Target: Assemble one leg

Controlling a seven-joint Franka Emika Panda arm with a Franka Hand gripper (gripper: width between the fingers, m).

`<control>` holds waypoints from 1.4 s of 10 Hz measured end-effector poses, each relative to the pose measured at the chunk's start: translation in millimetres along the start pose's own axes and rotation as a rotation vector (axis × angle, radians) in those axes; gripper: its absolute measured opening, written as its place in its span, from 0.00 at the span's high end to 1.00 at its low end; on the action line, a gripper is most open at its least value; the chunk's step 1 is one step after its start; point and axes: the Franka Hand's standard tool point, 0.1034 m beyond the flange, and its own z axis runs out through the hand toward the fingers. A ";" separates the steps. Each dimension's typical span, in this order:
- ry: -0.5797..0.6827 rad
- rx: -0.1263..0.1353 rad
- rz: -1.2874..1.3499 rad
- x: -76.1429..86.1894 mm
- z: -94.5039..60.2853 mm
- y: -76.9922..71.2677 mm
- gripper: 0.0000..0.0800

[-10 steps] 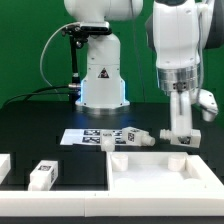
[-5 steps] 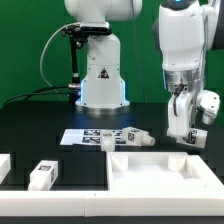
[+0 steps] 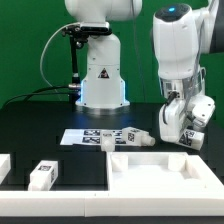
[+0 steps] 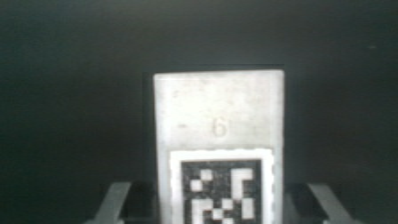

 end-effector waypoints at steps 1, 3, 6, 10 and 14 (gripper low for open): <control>0.000 -0.001 -0.046 -0.1 0.2 0.2 0.64; 0.000 -0.001 -0.050 -0.2 0.4 0.6 0.51; -0.012 0.001 -0.114 -2.9 -8.6 1.1 0.24; 0.002 0.026 -0.486 -22.8 -51.7 0.3 0.19; 0.019 0.023 -0.789 -21.1 -49.3 -1.2 0.19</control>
Offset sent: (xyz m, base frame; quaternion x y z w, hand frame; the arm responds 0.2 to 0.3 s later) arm 0.0000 0.0000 0.0000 0.0000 0.0000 0.0000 1.0000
